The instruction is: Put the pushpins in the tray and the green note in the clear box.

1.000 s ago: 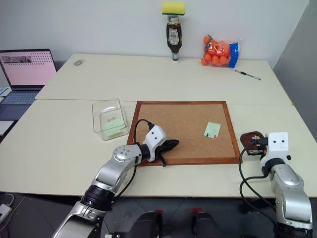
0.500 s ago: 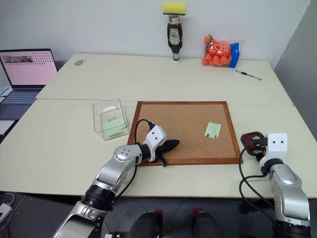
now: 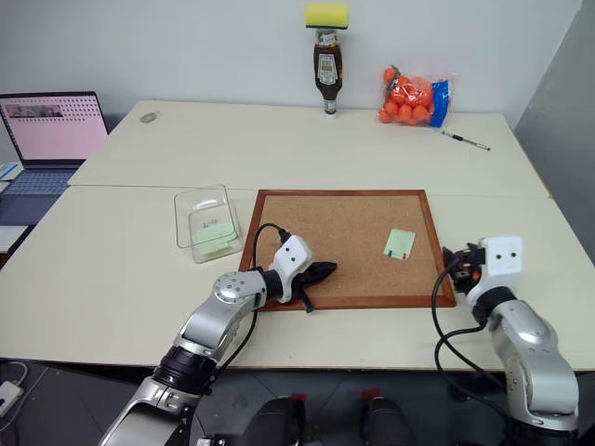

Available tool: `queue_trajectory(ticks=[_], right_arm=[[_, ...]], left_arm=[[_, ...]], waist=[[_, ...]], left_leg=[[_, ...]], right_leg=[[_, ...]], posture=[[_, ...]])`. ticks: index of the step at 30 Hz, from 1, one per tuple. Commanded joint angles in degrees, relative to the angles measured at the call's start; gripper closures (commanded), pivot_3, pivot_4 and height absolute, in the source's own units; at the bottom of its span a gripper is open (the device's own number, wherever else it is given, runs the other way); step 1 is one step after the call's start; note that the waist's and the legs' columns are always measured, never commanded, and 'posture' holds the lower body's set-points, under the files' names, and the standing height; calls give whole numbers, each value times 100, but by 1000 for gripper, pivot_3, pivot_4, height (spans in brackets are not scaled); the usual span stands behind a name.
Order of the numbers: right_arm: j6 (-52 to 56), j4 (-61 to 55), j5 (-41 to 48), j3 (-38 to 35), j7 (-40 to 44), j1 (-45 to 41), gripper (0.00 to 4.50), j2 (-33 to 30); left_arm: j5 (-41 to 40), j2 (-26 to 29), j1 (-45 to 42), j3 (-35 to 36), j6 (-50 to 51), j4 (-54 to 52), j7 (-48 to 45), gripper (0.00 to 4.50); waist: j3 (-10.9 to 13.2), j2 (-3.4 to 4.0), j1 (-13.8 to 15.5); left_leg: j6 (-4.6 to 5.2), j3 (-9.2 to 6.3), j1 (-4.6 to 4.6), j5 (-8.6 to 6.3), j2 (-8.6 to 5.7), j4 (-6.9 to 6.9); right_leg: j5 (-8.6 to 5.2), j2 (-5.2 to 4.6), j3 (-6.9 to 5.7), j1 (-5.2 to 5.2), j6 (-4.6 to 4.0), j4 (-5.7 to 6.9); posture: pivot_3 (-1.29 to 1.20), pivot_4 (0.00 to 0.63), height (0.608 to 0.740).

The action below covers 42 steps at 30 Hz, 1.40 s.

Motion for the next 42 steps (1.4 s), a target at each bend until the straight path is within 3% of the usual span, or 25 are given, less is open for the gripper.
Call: queue_trajectory(ticks=[1, 18, 19, 20, 30, 42], right_arm=[[-227, 317, -162, 400, -18, -329, 1929, 149], [-981, 1679, -721, 1116, 101, -900, 1929, 343], [-1000, 1705, -738, 1118, 103, -912, 2290, 352], [-1015, 1724, -747, 1119, 105, -920, 2334, 357], [-1095, 1726, -759, 1119, 143, -865, 4416, 348], [-1621, 1351, -622, 1054, 99, -730, 4463, 635]], left_arm=[[73, -32, 36, -184, 43, 108, -93, 4500], [77, -25, 57, -175, 66, 65, -61, 4500], [76, -24, 58, -176, 64, 63, -62, 4500], [76, -24, 59, -176, 63, 61, -62, 4500], [79, -25, 65, -175, 55, 59, -55, 4500], [98, -18, 84, -191, 62, 55, -57, 4500]], waist=[[0, 0, 2], [0, 0, 11], [0, 0, 11], [0, 0, 11], [0, 0, 11], [0, 0, 13]], left_leg=[[0, 0, 0, 0, 1, 0], [0, 0, -1, 0, 1, 1], [1, 0, -1, 0, 0, 1], [1, 0, -1, 0, 0, 1], [1, -1, -1, 0, 1, 1], [0, -1, -2, 0, 1, 1]], right_leg=[[0, 0, -1, 0, 0, 0], [1, 0, -1, 0, -1, -1], [1, 0, -1, 0, -1, -1], [1, 0, -1, 0, -1, -1], [1, -1, -2, 0, -1, -1], [2, -1, -1, -1, -1, -1]], posture=[[0, 150, 740], [0, 150, 740], [0, 150, 740], [0, 150, 740], [0, 150, 740], [0, 150, 740]])
